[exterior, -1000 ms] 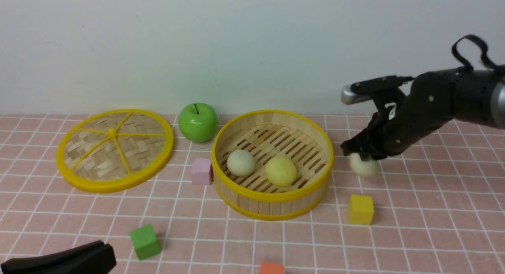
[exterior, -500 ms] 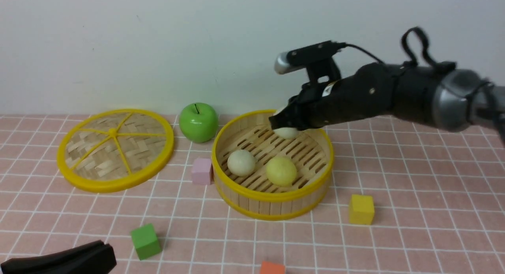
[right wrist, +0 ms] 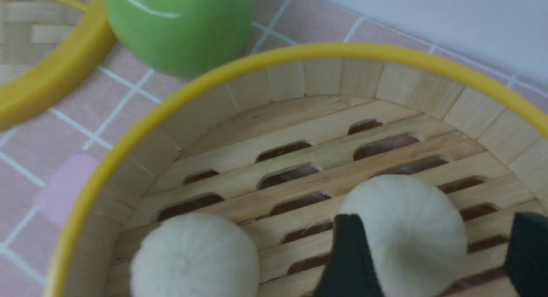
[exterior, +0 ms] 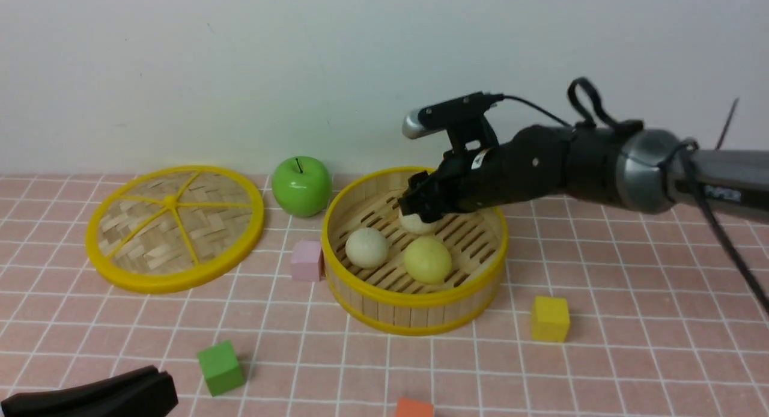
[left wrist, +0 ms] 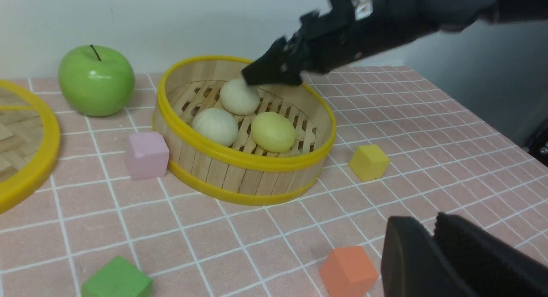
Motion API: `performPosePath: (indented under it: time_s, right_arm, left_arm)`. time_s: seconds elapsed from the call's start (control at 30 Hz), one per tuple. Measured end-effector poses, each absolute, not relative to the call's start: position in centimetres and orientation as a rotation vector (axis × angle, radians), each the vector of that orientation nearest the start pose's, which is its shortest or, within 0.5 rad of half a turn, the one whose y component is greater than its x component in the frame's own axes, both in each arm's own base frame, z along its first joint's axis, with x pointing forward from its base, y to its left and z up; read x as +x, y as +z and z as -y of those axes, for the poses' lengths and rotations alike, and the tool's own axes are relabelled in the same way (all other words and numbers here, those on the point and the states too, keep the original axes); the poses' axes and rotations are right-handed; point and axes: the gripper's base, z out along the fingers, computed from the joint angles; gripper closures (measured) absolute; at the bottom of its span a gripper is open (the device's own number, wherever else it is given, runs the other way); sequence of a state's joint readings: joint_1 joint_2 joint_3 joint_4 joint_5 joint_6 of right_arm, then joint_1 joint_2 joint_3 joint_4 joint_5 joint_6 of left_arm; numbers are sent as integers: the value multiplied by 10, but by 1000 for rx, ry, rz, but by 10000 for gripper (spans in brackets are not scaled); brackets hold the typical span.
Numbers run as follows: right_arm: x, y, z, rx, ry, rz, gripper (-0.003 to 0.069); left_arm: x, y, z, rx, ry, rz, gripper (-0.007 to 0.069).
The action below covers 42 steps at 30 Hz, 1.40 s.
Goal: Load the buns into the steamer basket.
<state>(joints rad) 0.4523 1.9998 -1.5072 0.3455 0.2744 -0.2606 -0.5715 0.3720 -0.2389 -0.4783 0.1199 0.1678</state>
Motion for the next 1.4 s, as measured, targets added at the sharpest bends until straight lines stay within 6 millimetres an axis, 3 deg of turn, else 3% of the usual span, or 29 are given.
performPosePath:
  time_s: [0.1,0.2,0.33,0.53,0.7,1.0,1.17,1.27,1.33,1.4]
  right_arm:
    - [383,286,-200,-541,423,-2218,129]
    - [335,343,-182,-615,454,-2282,163]
    - [280,373,-155,-611,439,-2415,274]
    - [220,368,-120,-463,393,-2560,470]
    - [186,362,-104,-449,369,-2669,582]
    - [171,365,-96,-462,359,-2687,622]
    - [165,362,-83,-492,253,-2633,622]
    - [153,346,-61,-417,230,-2410,622]
    - [140,325,-47,-332,223,-2304,622]
    - [120,291,-30,-224,189,-2177,622]
  left_arm:
    - [75,258,54,275,-692,-1752,515]
    - [75,258,54,275,-692,-1752,513]
    - [75,258,54,275,-692,-1752,512]
    - [75,258,54,275,-692,-1752,510]
    - [75,258,54,275,-692,-1752,502]
    - [75,258,54,275,-692,-1752,496]
    - [75,258,54,275,-692,-1752,494]
    - [75,258,54,275,-692,-1752,493]
    - [75,258,54,275,-692,-1752,490]
    - [75,258,54,275,-691,-1753,488]
